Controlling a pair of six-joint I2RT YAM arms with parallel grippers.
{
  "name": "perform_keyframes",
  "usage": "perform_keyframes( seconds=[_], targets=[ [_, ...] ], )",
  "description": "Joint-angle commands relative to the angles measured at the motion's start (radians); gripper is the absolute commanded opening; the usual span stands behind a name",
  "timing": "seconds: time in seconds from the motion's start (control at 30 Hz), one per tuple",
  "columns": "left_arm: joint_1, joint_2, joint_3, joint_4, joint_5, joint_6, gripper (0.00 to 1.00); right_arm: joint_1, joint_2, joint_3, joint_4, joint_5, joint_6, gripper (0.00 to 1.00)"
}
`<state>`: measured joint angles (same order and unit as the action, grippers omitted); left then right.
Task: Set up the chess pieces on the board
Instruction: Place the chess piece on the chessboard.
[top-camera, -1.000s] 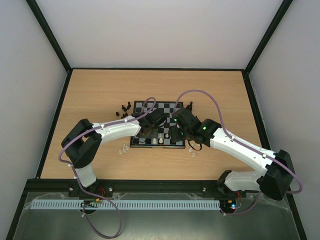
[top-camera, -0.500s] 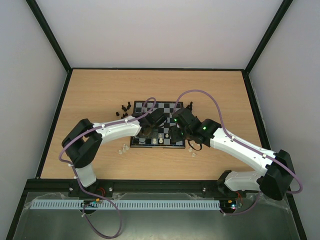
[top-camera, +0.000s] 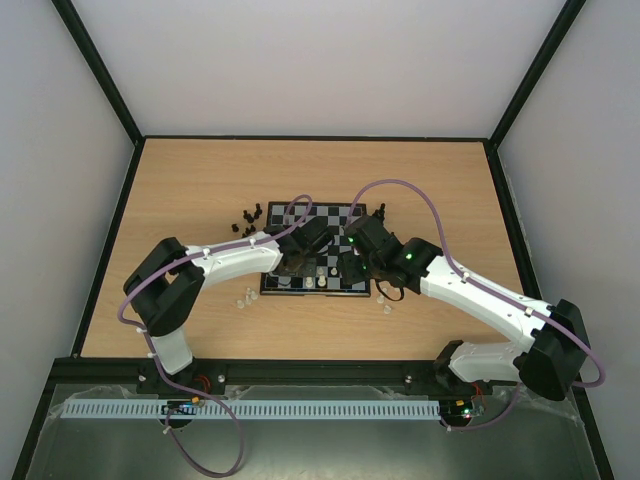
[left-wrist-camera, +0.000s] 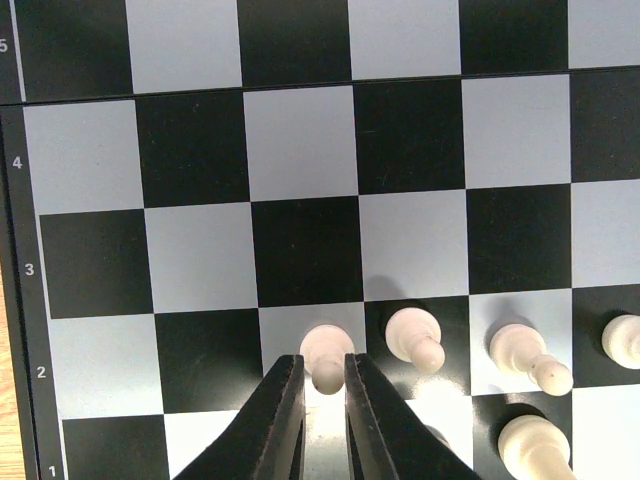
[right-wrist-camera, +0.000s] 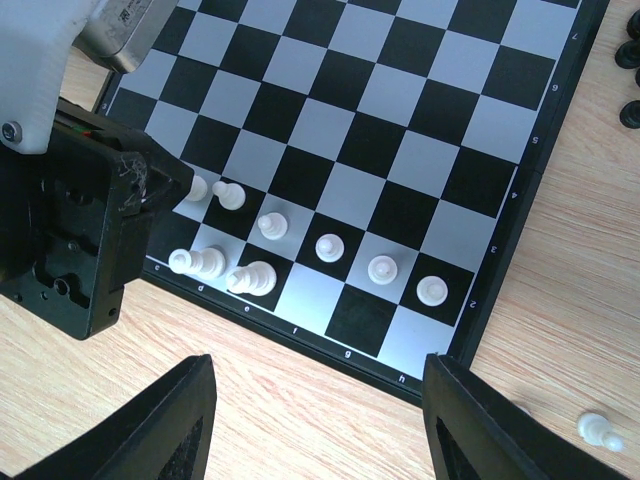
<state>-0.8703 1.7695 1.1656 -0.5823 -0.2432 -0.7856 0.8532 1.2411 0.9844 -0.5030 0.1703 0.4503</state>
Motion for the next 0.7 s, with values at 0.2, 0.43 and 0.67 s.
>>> perform_keyframes(
  seconds=[0.2, 0.43, 0.67],
  targets=[
    [-0.005, 0.005, -0.003, -0.024, -0.019, -0.002, 0.16, 0.007, -0.017, -0.006, -0.028, -0.005, -0.006, 0.57],
    [-0.007, -0.071, 0.007, -0.045, -0.033, -0.016, 0.29, 0.007, -0.017, -0.005, -0.026, -0.006, -0.006, 0.57],
    [-0.010, -0.183, -0.023, -0.100, -0.059, -0.032, 0.50, 0.007, -0.017, -0.003, -0.028, -0.002, -0.005, 0.58]
  ],
)
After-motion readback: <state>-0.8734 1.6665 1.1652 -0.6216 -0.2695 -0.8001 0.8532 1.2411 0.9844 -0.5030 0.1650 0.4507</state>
